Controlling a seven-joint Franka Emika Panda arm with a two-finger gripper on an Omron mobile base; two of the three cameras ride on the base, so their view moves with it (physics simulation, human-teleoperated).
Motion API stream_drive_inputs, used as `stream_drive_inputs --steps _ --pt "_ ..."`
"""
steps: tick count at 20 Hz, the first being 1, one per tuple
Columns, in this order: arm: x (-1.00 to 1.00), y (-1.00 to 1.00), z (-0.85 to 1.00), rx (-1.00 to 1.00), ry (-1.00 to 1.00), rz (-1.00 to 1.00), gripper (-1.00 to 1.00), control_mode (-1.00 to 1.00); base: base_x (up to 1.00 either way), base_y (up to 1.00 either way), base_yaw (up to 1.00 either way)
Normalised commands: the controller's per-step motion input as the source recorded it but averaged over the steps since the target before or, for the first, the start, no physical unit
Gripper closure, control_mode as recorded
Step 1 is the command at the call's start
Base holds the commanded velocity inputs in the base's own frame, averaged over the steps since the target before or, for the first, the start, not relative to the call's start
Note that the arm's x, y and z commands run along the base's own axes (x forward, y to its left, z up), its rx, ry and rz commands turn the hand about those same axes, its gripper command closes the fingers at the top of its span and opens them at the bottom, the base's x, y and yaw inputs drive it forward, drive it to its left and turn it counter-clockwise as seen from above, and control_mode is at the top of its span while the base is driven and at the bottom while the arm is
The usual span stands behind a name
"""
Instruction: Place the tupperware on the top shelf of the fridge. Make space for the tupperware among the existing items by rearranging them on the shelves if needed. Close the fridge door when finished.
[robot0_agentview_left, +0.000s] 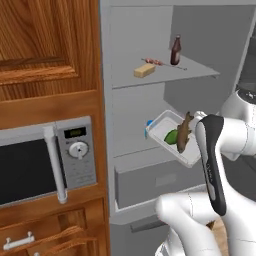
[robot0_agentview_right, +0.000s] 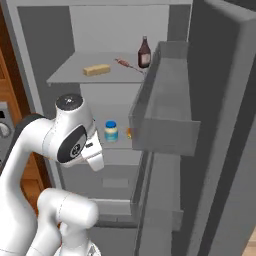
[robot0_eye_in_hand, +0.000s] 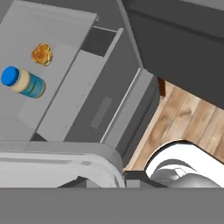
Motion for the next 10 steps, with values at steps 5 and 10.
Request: stream_drive_inputs --steps 5,10 --pt "0.00 0.00 0.00 0.00 0.00 0.00 1.00 1.00 0.49 -0.34 0.41" --pt "0.00 0.00 -0.16 0.00 0.00 0.02 1.00 -1.00 0.02 0.00 0.14"
